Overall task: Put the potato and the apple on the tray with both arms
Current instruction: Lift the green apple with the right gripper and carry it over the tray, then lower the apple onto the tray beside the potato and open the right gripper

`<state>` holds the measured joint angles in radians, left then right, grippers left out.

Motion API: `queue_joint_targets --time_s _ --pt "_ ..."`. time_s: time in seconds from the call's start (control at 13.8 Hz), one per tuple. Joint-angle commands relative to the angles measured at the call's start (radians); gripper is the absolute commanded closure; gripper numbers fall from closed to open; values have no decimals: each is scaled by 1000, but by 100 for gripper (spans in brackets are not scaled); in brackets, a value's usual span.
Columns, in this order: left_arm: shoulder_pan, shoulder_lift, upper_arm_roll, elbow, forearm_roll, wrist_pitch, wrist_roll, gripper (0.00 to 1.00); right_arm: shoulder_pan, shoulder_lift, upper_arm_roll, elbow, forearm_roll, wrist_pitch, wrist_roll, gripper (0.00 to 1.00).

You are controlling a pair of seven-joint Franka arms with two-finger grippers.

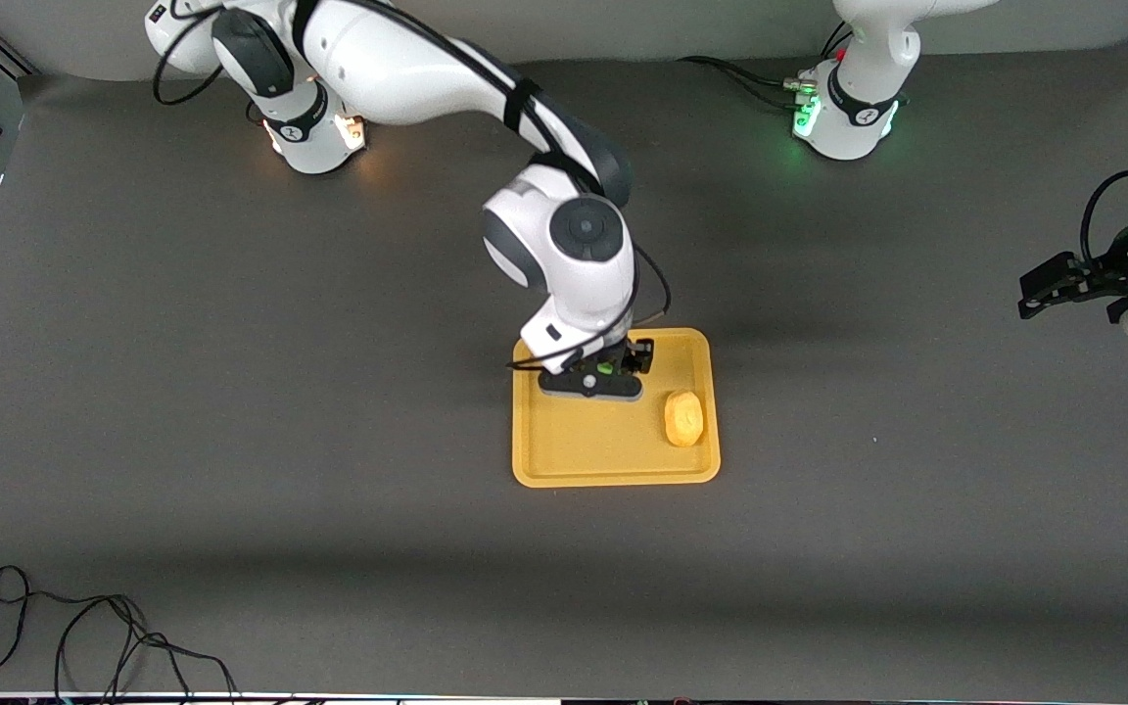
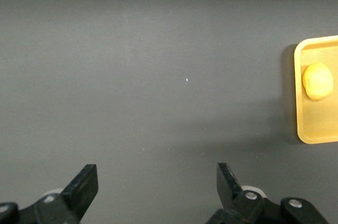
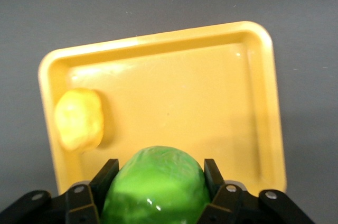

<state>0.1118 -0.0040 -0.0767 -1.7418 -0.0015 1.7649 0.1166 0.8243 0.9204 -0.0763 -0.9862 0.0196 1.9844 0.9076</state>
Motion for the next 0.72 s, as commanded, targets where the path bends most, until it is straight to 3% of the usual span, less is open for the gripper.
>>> queue_joint_targets --time_s 0.0,0.65 --pt "-7 32 -3 54 -6 -16 9 0 -2 101 -7 63 -13 63 25 44" --pt "-44 41 -9 28 -9 16 -29 1 -4 201 -7 61 -41 198 27 44"
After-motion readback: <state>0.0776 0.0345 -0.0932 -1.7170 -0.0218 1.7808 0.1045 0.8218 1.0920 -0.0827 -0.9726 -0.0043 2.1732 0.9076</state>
